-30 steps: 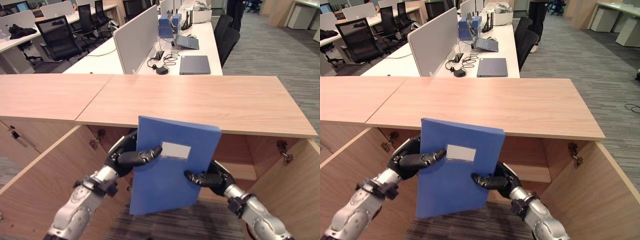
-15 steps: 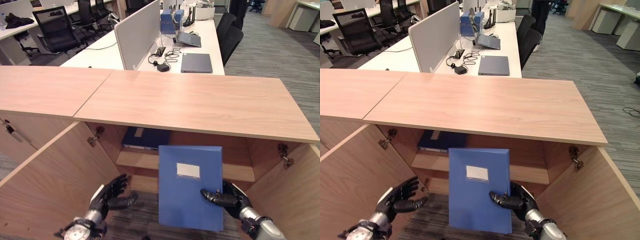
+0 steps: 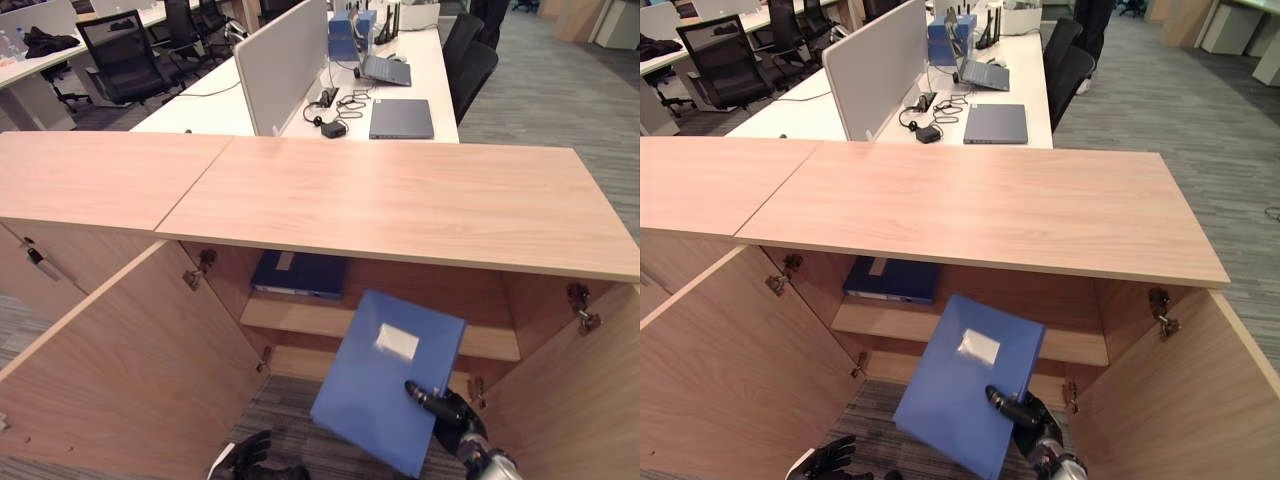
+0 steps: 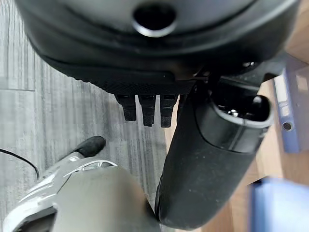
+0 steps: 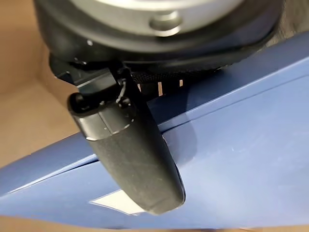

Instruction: Put the empty folder in the office cabinet

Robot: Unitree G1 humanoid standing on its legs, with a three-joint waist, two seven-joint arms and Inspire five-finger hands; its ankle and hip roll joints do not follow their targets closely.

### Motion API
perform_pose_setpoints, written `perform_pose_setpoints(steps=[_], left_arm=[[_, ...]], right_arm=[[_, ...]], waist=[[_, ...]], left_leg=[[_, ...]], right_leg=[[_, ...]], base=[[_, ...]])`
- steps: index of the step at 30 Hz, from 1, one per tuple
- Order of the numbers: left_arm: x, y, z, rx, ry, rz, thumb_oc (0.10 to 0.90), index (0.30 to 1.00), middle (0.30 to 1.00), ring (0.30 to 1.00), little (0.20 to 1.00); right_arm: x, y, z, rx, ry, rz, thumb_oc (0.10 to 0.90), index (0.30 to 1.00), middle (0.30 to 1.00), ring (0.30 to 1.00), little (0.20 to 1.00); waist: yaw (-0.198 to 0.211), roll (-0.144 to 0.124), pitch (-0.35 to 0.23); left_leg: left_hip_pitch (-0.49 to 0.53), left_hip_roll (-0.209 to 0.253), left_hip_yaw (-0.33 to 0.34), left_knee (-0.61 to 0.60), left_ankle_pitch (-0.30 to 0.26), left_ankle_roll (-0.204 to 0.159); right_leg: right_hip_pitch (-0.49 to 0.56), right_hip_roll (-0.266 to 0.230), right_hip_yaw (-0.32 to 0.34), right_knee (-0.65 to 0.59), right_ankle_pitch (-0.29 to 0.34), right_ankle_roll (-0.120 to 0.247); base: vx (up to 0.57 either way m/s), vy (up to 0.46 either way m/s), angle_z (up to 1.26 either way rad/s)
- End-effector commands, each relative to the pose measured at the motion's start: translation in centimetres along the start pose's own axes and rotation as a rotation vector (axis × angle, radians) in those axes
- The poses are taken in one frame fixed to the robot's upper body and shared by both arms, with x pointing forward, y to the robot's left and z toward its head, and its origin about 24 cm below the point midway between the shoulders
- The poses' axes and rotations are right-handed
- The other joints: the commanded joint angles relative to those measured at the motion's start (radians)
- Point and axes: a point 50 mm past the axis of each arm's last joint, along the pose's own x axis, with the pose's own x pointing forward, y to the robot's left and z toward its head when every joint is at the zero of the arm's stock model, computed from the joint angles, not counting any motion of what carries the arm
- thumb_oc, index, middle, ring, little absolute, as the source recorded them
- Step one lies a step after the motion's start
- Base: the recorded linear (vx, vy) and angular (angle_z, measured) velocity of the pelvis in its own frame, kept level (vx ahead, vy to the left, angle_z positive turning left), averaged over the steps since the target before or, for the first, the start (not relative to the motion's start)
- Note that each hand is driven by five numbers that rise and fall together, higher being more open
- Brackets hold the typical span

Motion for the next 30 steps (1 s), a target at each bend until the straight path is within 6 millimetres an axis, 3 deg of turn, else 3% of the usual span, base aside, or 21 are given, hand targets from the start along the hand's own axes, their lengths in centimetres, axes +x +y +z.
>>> perform_pose_setpoints(steps=[1,4,6,7,9,10,13,14,17,18,20,22,23,28,30], left_arm=[[1.5,1.1,4.4,0.020,-0.143,0.046,0.800,0.900,0.900,0.900,0.900],[1.7,0.9,4.4,0.006,-0.136,0.044,0.800,0.900,0.900,0.900,0.900],[2.1,1.0,4.1,-0.026,-0.107,0.053,0.800,0.900,0.900,0.900,0.900],[2.1,1.0,4.2,-0.025,-0.109,0.053,0.800,0.900,0.900,0.900,0.900],[2.2,1.3,4.0,0.002,-0.091,0.057,0.800,0.900,0.900,0.900,0.900],[2.3,1.2,4.1,0.002,-0.093,0.056,0.800,0.900,0.900,0.900,0.900],[2.3,1.3,4.4,0.048,-0.101,0.047,0.800,0.900,0.900,0.900,0.900],[2.3,1.5,4.5,0.071,-0.101,0.042,0.800,0.900,0.900,0.900,0.900],[2.5,1.7,5.0,0.086,-0.114,0.042,0.800,0.900,0.900,0.900,0.900],[2.5,2.2,5.6,0.114,-0.131,0.045,0.800,0.900,0.900,0.900,0.900],[2.4,3.0,6.7,0.144,-0.160,0.046,0.800,0.900,0.900,0.900,0.900],[2.5,3.0,6.9,0.143,-0.165,0.045,0.800,0.900,0.900,0.900,0.900],[2.4,3.5,7.2,0.154,-0.172,0.048,0.800,0.900,0.900,0.900,0.900],[2.2,4.7,7.9,0.189,-0.180,0.069,0.800,0.900,0.900,0.900,0.900],[2.1,4.9,8.2,0.200,-0.191,0.068,0.800,0.900,0.900,0.900,0.900]], right_arm=[[3.0,7.8,8.0,0.223,-0.376,0.174,0.400,0.300,0.300,0.300,0.300],[3.7,9.1,10.0,0.292,-0.440,0.159,0.400,0.300,0.300,0.300,0.300],[4.5,9.7,13.5,0.358,-0.528,0.111,0.400,0.300,0.300,0.300,0.300],[4.5,9.7,13.6,0.359,-0.529,0.112,0.400,0.300,0.300,0.300,0.300],[4.6,10.8,17.6,0.455,-0.616,0.103,0.400,0.300,0.300,0.300,0.300],[4.6,10.9,17.6,0.455,-0.617,0.104,0.400,0.300,0.300,0.300,0.300],[3.9,12.6,22.8,0.565,-0.728,0.113,0.400,0.300,0.300,0.300,0.300],[3.2,13.8,25.5,0.587,-0.771,0.128,0.400,0.300,0.300,0.300,0.300],[2.4,14.8,27.9,0.588,-0.809,0.146,0.400,0.300,0.300,0.300,0.300],[1.1,15.6,30.8,0.579,-0.855,0.146,0.400,0.300,0.300,0.300,0.300],[-0.7,16.5,33.7,0.582,-0.910,0.164,0.400,0.300,0.300,0.300,0.300],[-0.8,16.6,34.0,0.583,-0.913,0.167,0.400,0.300,0.300,0.300,0.300],[-2.3,17.1,35.9,0.571,-0.963,0.174,0.400,0.300,0.300,0.300,0.300],[-4.1,17.8,38.0,0.596,-0.998,0.187,0.400,0.300,0.300,0.300,0.300],[-5.4,19.1,39.1,0.571,-1.032,0.216,0.400,0.300,0.300,0.300,0.300]], waist=[[0.028,-0.005,0.099],[0.043,0.009,0.120],[0.066,0.026,0.138],[0.067,0.027,0.138],[0.085,0.045,0.157],[0.086,0.046,0.156],[0.105,0.072,0.174],[0.117,0.081,0.180],[0.128,0.089,0.187],[0.144,0.097,0.195],[0.161,0.105,0.205],[0.164,0.105,0.201],[0.173,0.106,0.202],[0.177,0.118,0.204],[0.180,0.125,0.209]], left_leg=[[0.034,0.033,0.016,0.031,-0.006,-0.072],[0.007,0.036,0.010,0.051,-0.007,-0.073],[-0.030,0.037,-0.003,0.074,-0.008,-0.075],[-0.031,0.038,-0.003,0.075,-0.009,-0.075],[-0.070,0.036,-0.016,0.088,-0.006,-0.077],[-0.073,0.037,-0.016,0.089,-0.005,-0.077],[-0.119,0.034,-0.028,0.103,-0.004,-0.078],[-0.141,0.033,-0.032,0.117,-0.013,-0.081],[-0.172,0.034,-0.035,0.137,-0.018,-0.079],[-0.215,0.042,-0.038,0.178,-0.030,-0.077],[-0.287,0.058,-0.047,0.242,-0.050,-0.071],[-0.303,0.060,-0.048,0.254,-0.056,-0.070],[-0.353,0.071,-0.059,0.307,-0.078,-0.062],[-0.451,0.087,-0.095,0.435,-0.153,-0.061],[-0.499,0.089,-0.094,0.486,-0.174,-0.060]], right_leg=[[0.028,-0.026,-0.001,0.044,-0.119,0.047],[0.007,-0.028,-0.005,0.058,-0.124,0.044],[-0.022,-0.030,-0.004,0.071,-0.129,0.040],[-0.023,-0.030,-0.004,0.072,-0.129,0.040],[-0.060,-0.039,-0.013,0.095,-0.136,0.040],[-0.063,-0.038,-0.012,0.095,-0.135,0.040],[-0.124,-0.052,-0.012,0.129,-0.140,0.040],[-0.157,-0.062,-0.010,0.153,-0.151,0.041],[-0.195,-0.069,-0.003,0.184,-0.159,0.041],[-0.251,-0.083,0.005,0.237,-0.172,0.040],[-0.335,-0.105,0.019,0.339,-0.204,0.036],[-0.353,-0.108,0.022,0.356,-0.213,0.035],[-0.409,-0.122,0.032,0.431,-0.239,0.035],[-0.528,-0.152,0.068,0.604,-0.320,0.040],[-0.588,-0.162,0.084,0.665,-0.345,0.038]], base=[[-0.09,-0.022,0.05],[-0.06,-0.021,0.06],[-0.05,-0.036,0.05],[-0.07,-0.036,0.06],[-0.08,-0.029,0.26],[-0.03,-0.005,0.18],[-0.08,0.007,0.11],[-0.04,0.001,0.05],[-0.05,-0.014,-0.01],[-0.07,-0.036,-0.03],[-0.08,-0.052,-0.03],[0.00,-0.016,0.04],[0.06,-0.052,0.11],[0.05,-0.035,0.19],[-0.01,-0.010,0.15]])
